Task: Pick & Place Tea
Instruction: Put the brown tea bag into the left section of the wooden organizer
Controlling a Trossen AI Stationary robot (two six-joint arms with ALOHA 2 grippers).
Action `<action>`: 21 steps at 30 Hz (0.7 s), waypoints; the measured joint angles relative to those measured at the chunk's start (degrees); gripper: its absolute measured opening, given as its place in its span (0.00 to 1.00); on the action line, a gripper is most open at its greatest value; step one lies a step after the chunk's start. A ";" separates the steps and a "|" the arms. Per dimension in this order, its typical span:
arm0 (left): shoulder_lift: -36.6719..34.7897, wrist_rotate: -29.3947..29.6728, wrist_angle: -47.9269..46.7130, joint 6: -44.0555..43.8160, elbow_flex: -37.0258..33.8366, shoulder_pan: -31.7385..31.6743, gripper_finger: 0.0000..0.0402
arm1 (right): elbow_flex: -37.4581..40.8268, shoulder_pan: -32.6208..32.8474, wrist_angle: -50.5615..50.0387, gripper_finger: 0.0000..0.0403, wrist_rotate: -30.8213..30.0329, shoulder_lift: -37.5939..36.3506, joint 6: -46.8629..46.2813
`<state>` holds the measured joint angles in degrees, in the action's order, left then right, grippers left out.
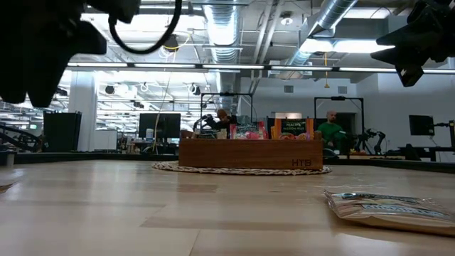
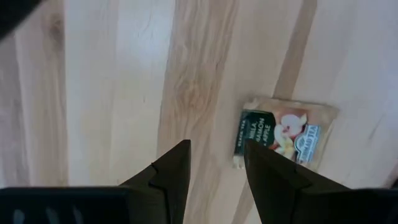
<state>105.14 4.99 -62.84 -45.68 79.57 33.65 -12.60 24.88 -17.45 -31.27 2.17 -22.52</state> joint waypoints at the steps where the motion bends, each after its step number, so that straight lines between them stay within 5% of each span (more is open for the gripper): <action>1: 0.00 0.00 0.86 0.01 -0.61 0.00 0.35 | 0.00 -0.01 0.00 0.30 0.00 0.01 0.00; 13: 0.00 -0.28 8.60 3.12 -3.52 0.04 0.35 | 0.00 -0.01 -0.02 0.30 0.00 0.02 0.00; 21: 0.00 -9.39 12.63 1.20 -6.27 0.14 0.35 | 0.00 -0.02 -0.04 0.30 0.00 0.00 0.02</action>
<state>105.14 -4.40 -50.21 -44.49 73.29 33.79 -12.60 24.86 -17.50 -31.27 2.17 -22.50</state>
